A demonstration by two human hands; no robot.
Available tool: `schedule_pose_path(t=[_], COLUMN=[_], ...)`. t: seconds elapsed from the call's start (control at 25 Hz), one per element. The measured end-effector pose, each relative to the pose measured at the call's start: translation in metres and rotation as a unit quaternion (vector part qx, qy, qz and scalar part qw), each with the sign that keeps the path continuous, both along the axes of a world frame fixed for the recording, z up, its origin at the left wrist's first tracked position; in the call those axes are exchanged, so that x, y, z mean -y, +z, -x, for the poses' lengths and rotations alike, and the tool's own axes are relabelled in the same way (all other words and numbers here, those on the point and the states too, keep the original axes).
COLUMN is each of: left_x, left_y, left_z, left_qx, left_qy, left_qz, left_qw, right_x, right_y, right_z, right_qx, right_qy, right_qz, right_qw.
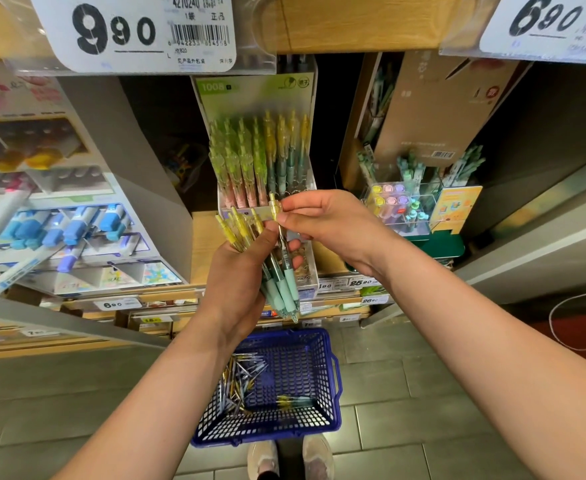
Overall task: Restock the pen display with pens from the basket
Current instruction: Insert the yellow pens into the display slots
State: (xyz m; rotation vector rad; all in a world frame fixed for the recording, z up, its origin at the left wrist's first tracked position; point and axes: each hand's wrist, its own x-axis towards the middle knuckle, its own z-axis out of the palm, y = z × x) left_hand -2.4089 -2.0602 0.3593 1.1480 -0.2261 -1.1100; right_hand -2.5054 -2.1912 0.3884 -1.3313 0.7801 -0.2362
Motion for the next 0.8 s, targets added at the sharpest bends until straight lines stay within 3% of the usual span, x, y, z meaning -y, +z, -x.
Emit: schedule_pose_path(t=[0.24,0.48,0.8], left_x=[0.002,0.001,-0.001], left_y=[0.003,-0.001,-0.003], left_z=[-0.001,-0.003,-0.002], left_qx=[0.002,-0.018,-0.038], left_qy=[-0.008,0.012,-0.008], left_qz=[-0.009,-0.027,-0.030], left_qw=[1.000,0.999,0.999], right_x=[0.005,0.047,0.059], right_y=[0.005,0.034,0.041], right_z=[0.004,-0.005,-0.033], right_qx=[0.016,0.072,0.032], right_qy=[-0.038,-0.259,-0.245], right_qz=[0.049,0.183,0.402], right_qw=[0.998,0.946,0.882])
